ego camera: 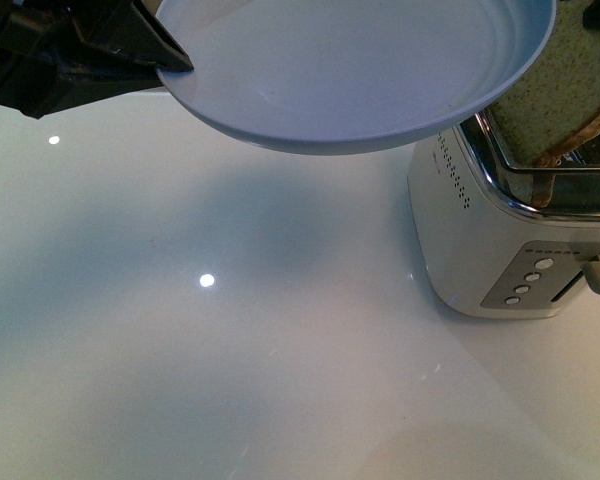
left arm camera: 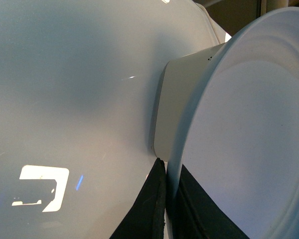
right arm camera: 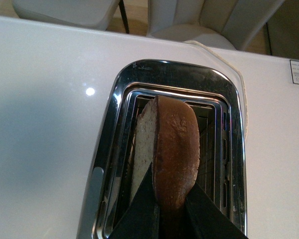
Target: Left arm holds plate, right arm toasts bread
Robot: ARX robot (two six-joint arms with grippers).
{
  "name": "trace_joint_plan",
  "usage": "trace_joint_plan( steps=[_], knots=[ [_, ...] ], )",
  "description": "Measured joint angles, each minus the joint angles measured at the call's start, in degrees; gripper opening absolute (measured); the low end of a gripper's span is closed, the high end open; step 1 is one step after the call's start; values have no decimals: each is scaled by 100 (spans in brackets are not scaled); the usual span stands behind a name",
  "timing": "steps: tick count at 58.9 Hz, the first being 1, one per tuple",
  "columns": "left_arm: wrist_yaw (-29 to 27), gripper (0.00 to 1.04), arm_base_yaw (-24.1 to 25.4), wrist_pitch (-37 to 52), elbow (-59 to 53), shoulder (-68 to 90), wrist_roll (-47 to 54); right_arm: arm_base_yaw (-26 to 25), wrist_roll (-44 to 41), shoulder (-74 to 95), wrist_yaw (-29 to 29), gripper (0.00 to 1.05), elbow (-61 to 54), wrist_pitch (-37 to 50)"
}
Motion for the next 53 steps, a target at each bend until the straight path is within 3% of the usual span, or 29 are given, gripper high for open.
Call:
trace_joint_plan(
  steps=[25,53],
  knots=[
    [57,3,7,22,-13,-4,-17,35,-151,267,-116,4,0,57],
    [61,3,7,33,-24,-20,-17,-33,256,-63,-424,72,-669,476]
  ],
)
